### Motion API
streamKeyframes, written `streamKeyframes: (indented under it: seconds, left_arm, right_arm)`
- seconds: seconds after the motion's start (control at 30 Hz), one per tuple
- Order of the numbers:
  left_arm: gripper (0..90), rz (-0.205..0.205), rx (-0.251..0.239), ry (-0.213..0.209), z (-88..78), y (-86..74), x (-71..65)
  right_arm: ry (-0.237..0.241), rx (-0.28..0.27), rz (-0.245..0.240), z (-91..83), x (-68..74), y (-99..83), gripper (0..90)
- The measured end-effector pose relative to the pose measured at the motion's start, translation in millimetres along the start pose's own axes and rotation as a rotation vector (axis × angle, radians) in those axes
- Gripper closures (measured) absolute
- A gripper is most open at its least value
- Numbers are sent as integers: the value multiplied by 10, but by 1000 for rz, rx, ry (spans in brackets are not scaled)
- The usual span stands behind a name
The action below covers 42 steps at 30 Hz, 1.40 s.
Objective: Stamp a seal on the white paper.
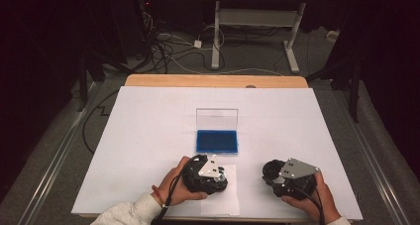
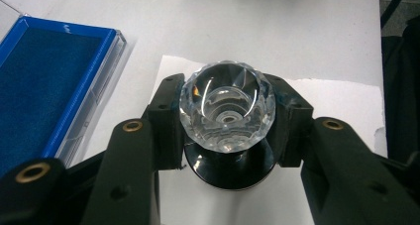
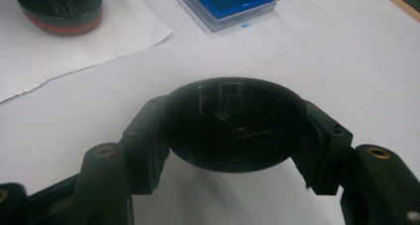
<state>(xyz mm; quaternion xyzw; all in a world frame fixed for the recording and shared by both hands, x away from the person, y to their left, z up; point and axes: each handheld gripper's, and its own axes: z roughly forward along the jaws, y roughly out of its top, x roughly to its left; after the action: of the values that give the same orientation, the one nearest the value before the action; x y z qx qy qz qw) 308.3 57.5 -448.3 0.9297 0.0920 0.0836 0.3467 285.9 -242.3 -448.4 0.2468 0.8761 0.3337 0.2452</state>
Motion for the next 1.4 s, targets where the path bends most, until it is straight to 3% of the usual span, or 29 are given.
streamKeyframes:
  seconds: [0.47,1.4]
  left_arm:
    - [544,-28,-7,-35,-1,-59,26]
    - [544,-42,-5,-34,12,-66,13]
  right_arm:
    - [-4,1,-7,-9,1,4,381]
    - [-13,0,-2,-23,-2,0,381]
